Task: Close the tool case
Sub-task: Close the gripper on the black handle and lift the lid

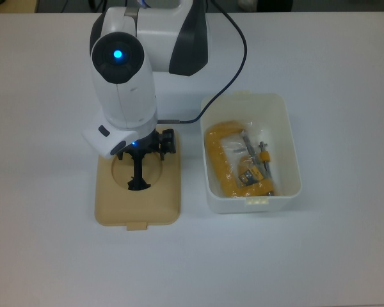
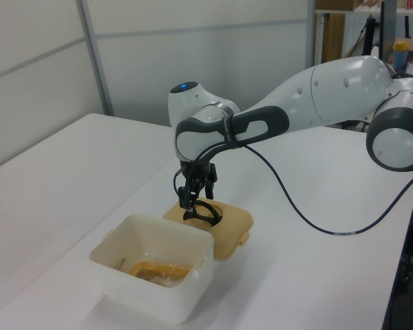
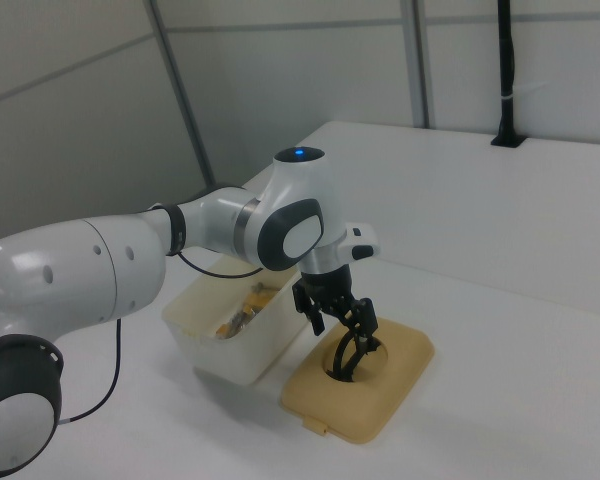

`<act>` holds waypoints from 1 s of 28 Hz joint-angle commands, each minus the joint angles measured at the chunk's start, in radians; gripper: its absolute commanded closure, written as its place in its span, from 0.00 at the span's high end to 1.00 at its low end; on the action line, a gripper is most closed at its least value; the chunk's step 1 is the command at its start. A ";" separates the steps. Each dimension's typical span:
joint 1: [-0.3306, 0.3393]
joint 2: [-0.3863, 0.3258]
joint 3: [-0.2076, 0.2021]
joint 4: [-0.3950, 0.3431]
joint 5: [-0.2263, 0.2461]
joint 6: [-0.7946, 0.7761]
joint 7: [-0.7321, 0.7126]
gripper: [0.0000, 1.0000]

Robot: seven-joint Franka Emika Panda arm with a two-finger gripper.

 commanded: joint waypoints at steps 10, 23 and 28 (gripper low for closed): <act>-0.002 -0.001 -0.004 -0.004 -0.020 0.026 0.023 0.22; -0.011 -0.038 -0.011 0.010 -0.017 0.007 0.018 0.00; -0.031 -0.081 -0.011 0.019 -0.014 -0.056 0.010 0.00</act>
